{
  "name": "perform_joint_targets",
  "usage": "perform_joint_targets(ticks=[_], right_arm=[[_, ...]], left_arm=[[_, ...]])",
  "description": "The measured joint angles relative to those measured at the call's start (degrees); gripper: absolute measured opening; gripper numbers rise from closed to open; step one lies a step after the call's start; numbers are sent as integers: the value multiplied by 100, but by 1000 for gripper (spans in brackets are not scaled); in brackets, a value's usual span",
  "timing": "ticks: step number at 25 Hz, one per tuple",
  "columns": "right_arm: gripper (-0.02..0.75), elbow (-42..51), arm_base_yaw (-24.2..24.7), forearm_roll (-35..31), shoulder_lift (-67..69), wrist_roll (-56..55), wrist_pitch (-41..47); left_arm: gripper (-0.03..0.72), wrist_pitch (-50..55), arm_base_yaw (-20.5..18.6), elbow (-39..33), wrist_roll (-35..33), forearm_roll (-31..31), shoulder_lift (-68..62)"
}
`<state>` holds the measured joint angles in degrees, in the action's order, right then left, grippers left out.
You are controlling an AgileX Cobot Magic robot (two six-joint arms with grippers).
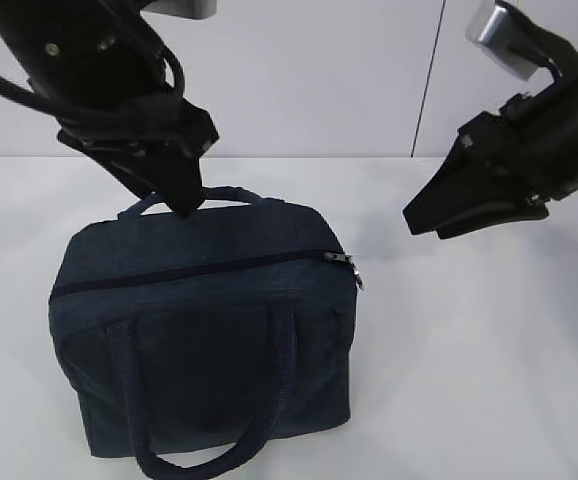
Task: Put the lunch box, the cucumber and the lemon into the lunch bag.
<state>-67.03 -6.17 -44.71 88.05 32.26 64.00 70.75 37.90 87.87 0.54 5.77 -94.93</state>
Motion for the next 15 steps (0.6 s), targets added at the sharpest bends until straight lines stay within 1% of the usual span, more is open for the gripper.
perform_joint_targets(ticks=[3, 7, 13, 15], right_arm=[[319, 0, -26, 0, 207, 213, 153], [319, 0, -30, -53, 480, 188, 245], [319, 0, -30, -767, 1020, -4, 409], [319, 0, -30, -879, 1137, -31, 409]], left_arm=[[349, 0, 0, 0, 0, 0, -59], [349, 0, 0, 0, 0, 0, -68], [337, 0, 0, 0, 0, -10, -94], [337, 0, 0, 0, 0, -10, -103]])
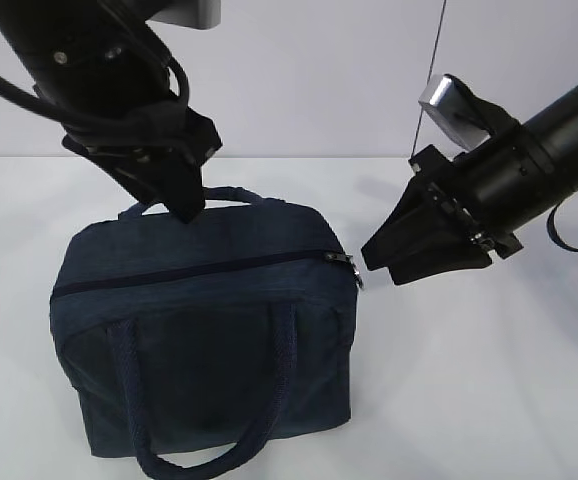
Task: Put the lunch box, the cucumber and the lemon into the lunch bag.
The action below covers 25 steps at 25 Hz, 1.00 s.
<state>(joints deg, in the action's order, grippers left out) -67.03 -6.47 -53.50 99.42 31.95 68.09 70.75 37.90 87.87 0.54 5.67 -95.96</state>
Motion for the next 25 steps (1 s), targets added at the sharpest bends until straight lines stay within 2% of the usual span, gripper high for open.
perform_joint_targets(ticks=[15, 21, 25], right_arm=[[319, -6, -97, -181, 111, 761, 8], [320, -6, -456, 414, 111, 835, 8], [320, -6, -590, 513, 111, 835, -158]], left_arm=[[337, 0, 0, 0, 0, 0, 0], [337, 0, 0, 0, 0, 0, 0], [337, 0, 0, 0, 0, 0, 0]])
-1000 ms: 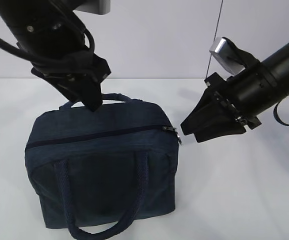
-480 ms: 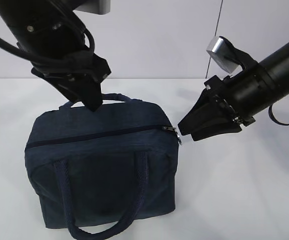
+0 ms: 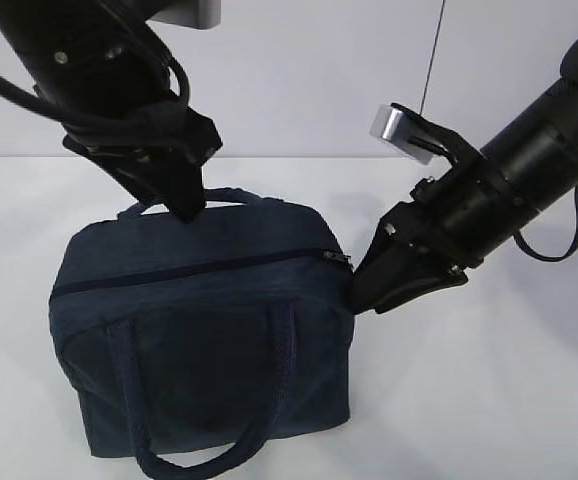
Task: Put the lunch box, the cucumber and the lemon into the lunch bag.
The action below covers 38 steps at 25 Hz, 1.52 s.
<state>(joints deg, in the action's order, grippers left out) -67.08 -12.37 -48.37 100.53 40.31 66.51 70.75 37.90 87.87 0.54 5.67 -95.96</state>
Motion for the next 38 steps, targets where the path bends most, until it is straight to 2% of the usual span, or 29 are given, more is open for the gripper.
perform_joint_targets(ticks=[7, 13, 24, 38], right_arm=[[320, 0, -84, 251, -38, 35, -698], [320, 0, -84, 291, -74, 125, -947], [320, 0, -84, 102, -74, 338, -983], [320, 0, -38, 213, -243, 256, -934]], left_arm=[[337, 0, 0, 0, 0, -14, 0], [337, 0, 0, 0, 0, -46, -16], [326, 0, 0, 0, 0, -77, -52], [326, 0, 0, 0, 0, -42, -52]])
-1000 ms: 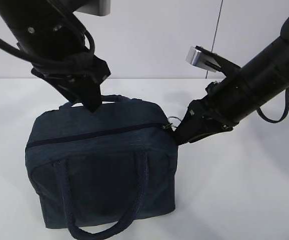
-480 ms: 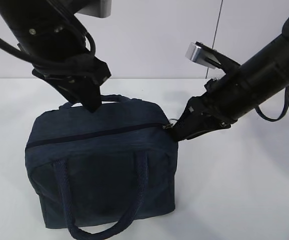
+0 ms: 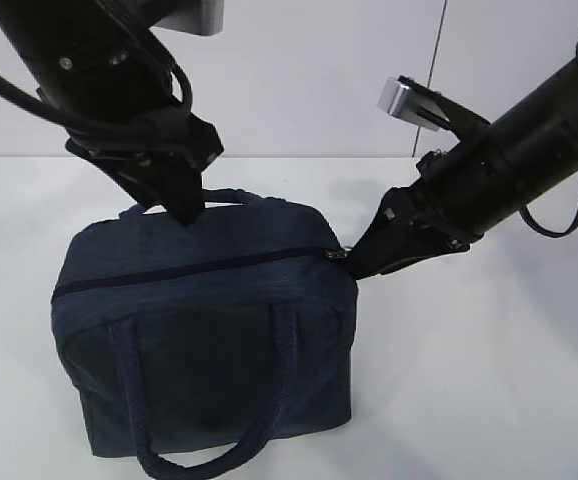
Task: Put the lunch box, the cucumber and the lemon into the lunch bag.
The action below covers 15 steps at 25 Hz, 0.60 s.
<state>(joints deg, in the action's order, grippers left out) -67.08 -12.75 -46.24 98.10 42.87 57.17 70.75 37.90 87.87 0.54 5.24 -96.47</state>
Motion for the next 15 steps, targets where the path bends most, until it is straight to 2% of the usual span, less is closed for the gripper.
perform_joint_targets(ticks=[8, 15], right_arm=[[320, -13, 46, -66, -7, -200, -57], [320, -13, 485, -776, -7, -261, -46]], left_arm=[[326, 0, 0, 0, 0, 71, 0], [325, 0, 0, 0, 4, 103, 0]])
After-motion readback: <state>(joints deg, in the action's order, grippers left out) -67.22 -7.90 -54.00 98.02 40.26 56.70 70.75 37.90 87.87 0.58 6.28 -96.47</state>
